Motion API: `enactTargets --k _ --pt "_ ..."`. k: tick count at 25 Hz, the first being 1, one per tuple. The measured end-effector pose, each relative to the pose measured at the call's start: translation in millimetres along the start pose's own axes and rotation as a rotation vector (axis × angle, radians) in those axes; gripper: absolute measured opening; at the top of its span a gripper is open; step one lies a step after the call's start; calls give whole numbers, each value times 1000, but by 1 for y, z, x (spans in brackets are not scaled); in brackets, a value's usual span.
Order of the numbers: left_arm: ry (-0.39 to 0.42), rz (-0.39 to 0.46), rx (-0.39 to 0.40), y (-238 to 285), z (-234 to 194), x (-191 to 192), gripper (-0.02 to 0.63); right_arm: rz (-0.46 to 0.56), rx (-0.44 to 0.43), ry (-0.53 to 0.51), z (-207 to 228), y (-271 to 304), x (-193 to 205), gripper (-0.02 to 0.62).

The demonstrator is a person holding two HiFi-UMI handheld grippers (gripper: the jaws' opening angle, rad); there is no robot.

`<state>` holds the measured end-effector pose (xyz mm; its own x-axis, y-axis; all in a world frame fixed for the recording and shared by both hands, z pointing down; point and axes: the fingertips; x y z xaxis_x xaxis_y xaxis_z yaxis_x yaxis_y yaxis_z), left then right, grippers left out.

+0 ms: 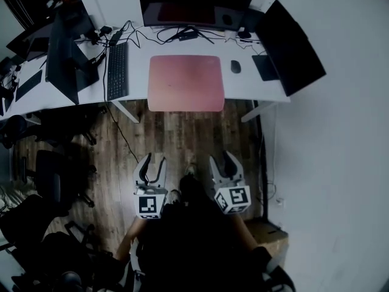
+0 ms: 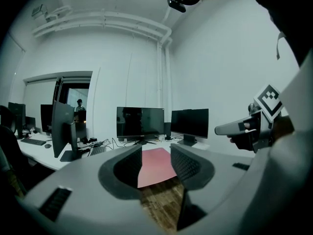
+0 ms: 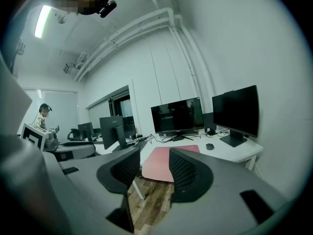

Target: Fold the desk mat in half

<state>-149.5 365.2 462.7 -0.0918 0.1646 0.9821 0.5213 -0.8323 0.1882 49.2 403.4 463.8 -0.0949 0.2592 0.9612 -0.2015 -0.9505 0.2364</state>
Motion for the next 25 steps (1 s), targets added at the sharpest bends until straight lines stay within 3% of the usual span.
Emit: enactTargets --k 6,15,25 --pt "-30 -53 -33 71 -9 4 166 -41 -10 66 48 56 -1 166" --pt "49 -138 -60 136 -46 39 175 -133 -50 42 107 120 29 173" --pt "-42 -285 -81 199 -106 118 190 -262 -58 18 171 188 84 176"
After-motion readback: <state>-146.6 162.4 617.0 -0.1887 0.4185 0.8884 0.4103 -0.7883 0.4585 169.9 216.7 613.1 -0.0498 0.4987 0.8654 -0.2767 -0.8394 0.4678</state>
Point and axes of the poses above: the fingertips, and each gripper's own axes: y forward along the fingers, z to its right, x out of its underside, and after that the axes turned 1 degree about -x, right-handed
